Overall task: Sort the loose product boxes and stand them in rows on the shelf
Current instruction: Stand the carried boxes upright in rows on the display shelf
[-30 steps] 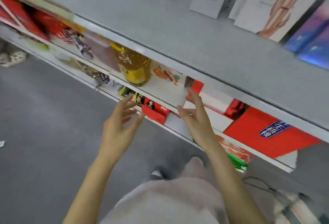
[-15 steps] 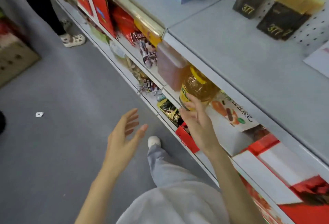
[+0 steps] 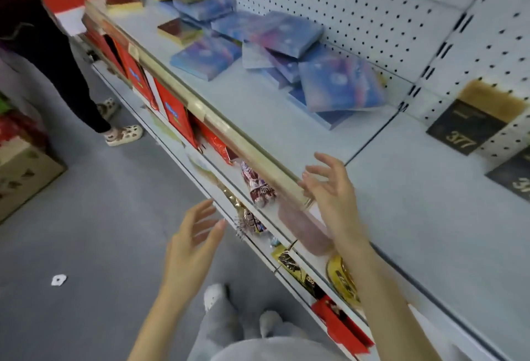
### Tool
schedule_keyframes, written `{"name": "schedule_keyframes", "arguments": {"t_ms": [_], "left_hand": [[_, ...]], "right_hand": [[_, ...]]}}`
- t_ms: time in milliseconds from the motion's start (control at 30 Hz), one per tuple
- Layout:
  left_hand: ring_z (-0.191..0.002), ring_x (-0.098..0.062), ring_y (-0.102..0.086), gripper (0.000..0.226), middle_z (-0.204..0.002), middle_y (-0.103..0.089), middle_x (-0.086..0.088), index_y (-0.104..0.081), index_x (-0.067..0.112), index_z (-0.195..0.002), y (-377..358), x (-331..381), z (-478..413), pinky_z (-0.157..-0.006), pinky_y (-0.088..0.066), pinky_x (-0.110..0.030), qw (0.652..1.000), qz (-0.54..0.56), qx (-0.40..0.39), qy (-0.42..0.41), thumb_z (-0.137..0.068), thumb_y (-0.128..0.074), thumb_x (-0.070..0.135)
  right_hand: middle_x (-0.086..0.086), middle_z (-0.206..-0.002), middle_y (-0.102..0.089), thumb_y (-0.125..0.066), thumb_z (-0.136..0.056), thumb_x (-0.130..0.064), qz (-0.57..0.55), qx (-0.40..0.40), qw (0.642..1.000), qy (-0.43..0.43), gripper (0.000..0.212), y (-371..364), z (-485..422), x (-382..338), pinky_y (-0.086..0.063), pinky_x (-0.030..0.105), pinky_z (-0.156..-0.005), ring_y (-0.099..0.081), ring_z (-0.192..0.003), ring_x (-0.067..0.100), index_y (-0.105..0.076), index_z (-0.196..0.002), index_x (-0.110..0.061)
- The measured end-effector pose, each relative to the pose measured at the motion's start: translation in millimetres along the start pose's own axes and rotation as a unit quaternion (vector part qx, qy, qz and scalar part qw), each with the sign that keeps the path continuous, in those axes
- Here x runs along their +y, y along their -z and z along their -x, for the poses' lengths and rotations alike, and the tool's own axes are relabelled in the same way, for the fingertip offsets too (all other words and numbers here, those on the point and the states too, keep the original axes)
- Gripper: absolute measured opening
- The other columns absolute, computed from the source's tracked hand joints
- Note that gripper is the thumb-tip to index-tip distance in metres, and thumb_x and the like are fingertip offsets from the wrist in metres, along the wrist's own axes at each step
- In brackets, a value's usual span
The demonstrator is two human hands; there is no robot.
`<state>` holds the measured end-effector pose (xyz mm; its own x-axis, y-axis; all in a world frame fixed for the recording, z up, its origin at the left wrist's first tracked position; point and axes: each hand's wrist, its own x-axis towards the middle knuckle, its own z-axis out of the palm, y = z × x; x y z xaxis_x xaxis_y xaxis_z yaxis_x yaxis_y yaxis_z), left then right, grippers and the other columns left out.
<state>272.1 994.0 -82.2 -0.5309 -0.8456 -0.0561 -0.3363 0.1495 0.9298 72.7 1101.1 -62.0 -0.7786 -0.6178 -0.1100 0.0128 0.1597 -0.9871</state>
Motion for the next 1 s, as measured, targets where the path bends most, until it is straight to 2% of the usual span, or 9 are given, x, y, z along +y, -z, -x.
{"name": "schedule_keyframes", "arguments": {"t_ms": [200,333,467,533,633,733,833,900,1000], "left_hand": [[-0.098,0.007,-0.060,0.036,-0.112,-0.061,0.020,-0.055,0.033,-0.119,-17,11,-135,-0.077,-0.046,-0.006,0.991,0.027,-0.115,-0.060,-0.084,-0.060,0.037],[-0.099,0.004,-0.061,0.035,-0.113,-0.062,0.017,-0.055,0.034,-0.120,-15,23,-229,-0.078,-0.046,-0.007,0.976,0.023,-0.191,-0.101,-0.088,-0.066,0.028],[-0.101,0.003,-0.061,0.042,-0.115,-0.061,0.019,-0.055,0.035,-0.121,-3,39,-307,-0.082,-0.046,-0.014,0.965,0.029,-0.238,-0.103,-0.081,-0.059,0.042],[-0.099,0.003,-0.061,0.036,-0.114,-0.063,0.016,-0.056,0.035,-0.119,-2,45,-337,-0.084,-0.047,-0.016,0.961,0.036,-0.253,-0.101,-0.083,-0.060,0.037],[-0.096,0.006,-0.061,0.029,-0.113,-0.063,0.015,-0.056,0.032,-0.117,-10,49,-361,-0.081,-0.045,-0.007,0.953,0.037,-0.285,-0.093,-0.089,-0.062,0.025],[-0.094,-0.003,-0.066,0.029,-0.109,-0.067,0.007,-0.058,0.030,-0.112,-24,51,-369,-0.084,-0.051,-0.019,0.939,0.090,-0.330,-0.040,-0.085,-0.068,0.031],[-0.091,-0.017,-0.070,0.027,-0.104,-0.071,-0.007,-0.059,0.021,-0.113,-38,60,-369,-0.074,-0.057,-0.026,0.895,0.170,-0.407,0.068,-0.087,-0.060,0.028],[-0.092,-0.015,-0.070,0.035,-0.105,-0.073,-0.006,-0.061,0.016,-0.115,-43,61,-367,-0.072,-0.055,-0.024,0.865,0.186,-0.454,0.101,-0.083,-0.061,0.031],[-0.104,-0.020,-0.067,0.039,-0.109,-0.072,-0.002,-0.064,0.018,-0.113,-42,57,-368,-0.087,-0.053,-0.036,0.876,0.186,-0.435,0.096,-0.077,-0.074,0.028]], "right_hand": [[0.010,-0.109,-0.064,-0.061,-0.093,-0.022,-0.202,0.169,0.957,-0.124,0.033,-6,-105,-11,-0.057,0.034,-0.080,-0.068,-0.095,0.025,-0.054,-0.123,-0.010],[0.009,-0.095,-0.063,-0.059,-0.092,-0.032,-0.286,0.218,0.921,-0.149,0.023,-22,-159,-17,-0.054,0.037,-0.083,-0.064,-0.089,0.024,-0.060,-0.099,-0.010],[0.009,-0.112,-0.066,-0.060,-0.092,-0.025,-0.358,0.308,0.873,-0.122,0.038,-41,-197,-20,-0.058,0.031,-0.069,-0.067,-0.091,0.020,-0.057,-0.125,-0.008],[0.009,-0.118,-0.065,-0.060,-0.093,-0.017,-0.359,0.361,0.856,-0.083,0.039,-49,-206,-20,-0.059,0.029,-0.070,-0.066,-0.095,0.019,-0.054,-0.129,-0.004],[0.008,-0.121,-0.065,-0.059,-0.092,-0.010,-0.321,0.401,0.855,-0.078,0.037,-62,-198,-28,-0.058,0.028,-0.068,-0.068,-0.095,0.018,-0.053,-0.128,-0.002],[0.004,-0.112,-0.070,-0.068,-0.082,-0.019,-0.284,0.358,0.885,-0.090,0.037,-76,-166,-34,-0.058,0.028,-0.067,-0.070,-0.089,0.014,-0.061,-0.117,-0.008],[0.002,-0.111,-0.072,-0.088,-0.056,-0.044,-0.229,0.257,0.932,-0.115,0.069,-89,-141,-40,-0.056,0.027,-0.071,-0.069,-0.096,0.016,-0.066,-0.114,-0.015],[0.001,-0.117,-0.071,-0.082,-0.069,-0.031,-0.197,0.210,0.949,-0.128,0.058,-98,-139,-41,-0.053,0.023,-0.081,-0.066,-0.108,0.016,-0.062,-0.122,-0.016],[-0.010,-0.114,-0.071,-0.067,-0.087,-0.008,-0.153,0.190,0.959,-0.144,0.038,-108,-148,-44,-0.050,0.016,-0.084,-0.064,-0.109,0.005,-0.059,-0.122,-0.021]]}}
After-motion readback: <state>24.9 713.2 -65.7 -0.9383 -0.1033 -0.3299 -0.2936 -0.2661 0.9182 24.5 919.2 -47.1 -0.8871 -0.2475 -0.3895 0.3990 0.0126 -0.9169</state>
